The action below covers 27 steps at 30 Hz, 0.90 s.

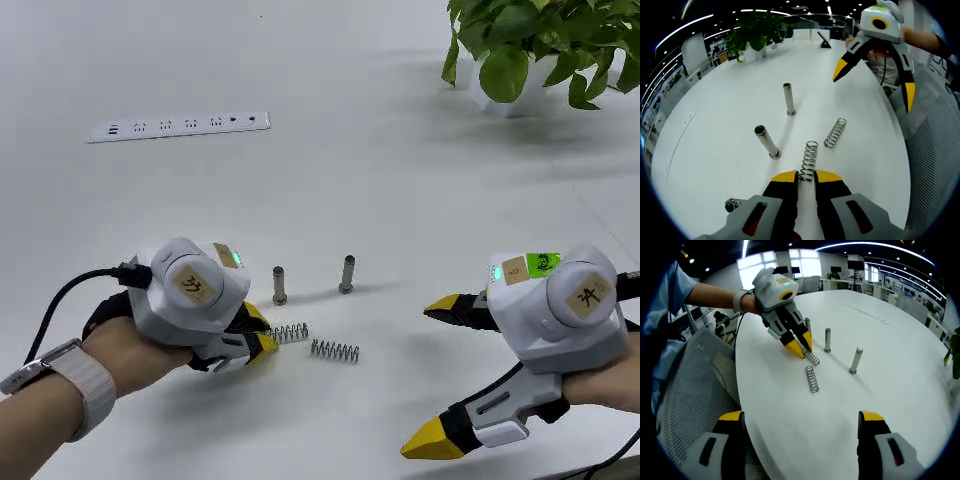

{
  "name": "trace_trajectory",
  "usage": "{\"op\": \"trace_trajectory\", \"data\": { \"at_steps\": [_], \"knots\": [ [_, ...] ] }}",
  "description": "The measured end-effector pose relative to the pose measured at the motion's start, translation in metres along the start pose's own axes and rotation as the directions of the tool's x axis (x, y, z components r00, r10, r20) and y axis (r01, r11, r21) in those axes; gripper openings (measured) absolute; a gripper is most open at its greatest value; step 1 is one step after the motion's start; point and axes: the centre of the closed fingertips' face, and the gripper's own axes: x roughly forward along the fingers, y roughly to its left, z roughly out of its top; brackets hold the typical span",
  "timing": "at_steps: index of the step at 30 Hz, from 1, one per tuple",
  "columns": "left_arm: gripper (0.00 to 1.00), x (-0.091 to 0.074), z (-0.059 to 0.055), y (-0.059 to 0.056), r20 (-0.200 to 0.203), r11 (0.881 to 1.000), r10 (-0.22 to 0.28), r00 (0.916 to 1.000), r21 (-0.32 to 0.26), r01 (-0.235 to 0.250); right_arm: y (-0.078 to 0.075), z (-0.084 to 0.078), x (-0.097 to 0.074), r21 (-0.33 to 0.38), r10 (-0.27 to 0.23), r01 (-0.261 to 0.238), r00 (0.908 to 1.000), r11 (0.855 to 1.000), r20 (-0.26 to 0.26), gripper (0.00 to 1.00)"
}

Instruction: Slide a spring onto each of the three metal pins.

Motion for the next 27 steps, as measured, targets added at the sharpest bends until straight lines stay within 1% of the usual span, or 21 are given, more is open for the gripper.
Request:
{"op": "trace_trajectory", "data": {
  "at_steps": [5,9,11,14,16,17,18,19,22,25,26,27],
  "knots": [
    [0.11,0.0003,0.0006,-0.0020,-0.008,1.000,-0.004,1.0000,0.017,0.004,0.0023,-0.0004,0.0011,0.001,0.004,-0.004,1.0000,1.000,-0.004,0.94],
    [0.11,0.0010,0.0000,-0.0017,0.003,1.000,-0.006,1.0000,0.011,0.006,0.0019,0.0003,0.0012,0.000,0.003,-0.003,1.0000,1.000,-0.002,0.94],
    [0.11,0.0011,-0.0003,-0.0023,0.013,1.000,-0.009,0.9999,0.000,0.009,0.0020,0.0005,0.0012,-0.001,0.003,-0.003,1.0000,1.000,-0.003,0.94],
    [0.10,0.0007,-0.0008,-0.0027,0.035,1.000,0.002,0.9994,-0.024,-0.001,0.0034,0.0014,0.0017,-0.001,0.007,-0.007,1.0000,1.000,-0.004,0.93],
    [0.10,-0.0002,-0.0010,-0.0048,0.049,0.999,-0.003,0.9988,-0.034,0.005,0.0037,0.0015,0.0020,-0.002,0.009,-0.009,0.9999,1.000,-0.005,0.93],
    [0.10,0.0000,0.0010,-0.0095,0.073,0.996,-0.027,0.9970,-0.081,0.033,0.0039,0.0018,0.0021,-0.004,0.010,-0.010,0.9999,1.000,-0.005,0.93],
    [0.10,-0.0007,0.0003,-0.0079,0.074,0.995,-0.020,0.9970,-0.098,0.027,0.0038,0.0020,0.0022,-0.004,0.009,-0.009,0.9999,1.000,-0.005,0.93],
    [0.10,-0.0013,-0.0004,-0.0065,0.073,0.996,-0.014,0.9972,-0.083,0.020,0.0032,0.0026,0.0022,-0.005,0.004,-0.004,1.0000,1.000,-0.005,0.93],
    [0.10,-0.0020,-0.0001,-0.0086,0.080,0.996,-0.017,0.9967,-0.089,0.024,0.0043,0.0043,0.0021,-0.011,0.009,-0.009,0.9999,1.000,-0.005,0.93],
    [0.10,-0.0031,-0.0025,-0.0072,0.084,0.995,-0.008,0.9964,-0.096,0.016,0.0045,0.0060,0.0022,-0.016,0.010,-0.010,0.9999,1.000,-0.007,0.93],
    [0.10,-0.0044,-0.0026,-0.0070,0.090,0.994,-0.007,0.9959,-0.105,0.017,0.0046,0.0068,0.0021,-0.018,0.010,-0.010,0.9999,1.000,-0.006,0.93],
    [0.10,-0.0069,-0.0009,-0.0077,0.108,0.992,-0.005,0.9941,-0.123,0.018,0.0049,0.0083,0.0021,-0.020,0.011,-0.011,0.9999,1.000,-0.004,0.93]
  ]
}}
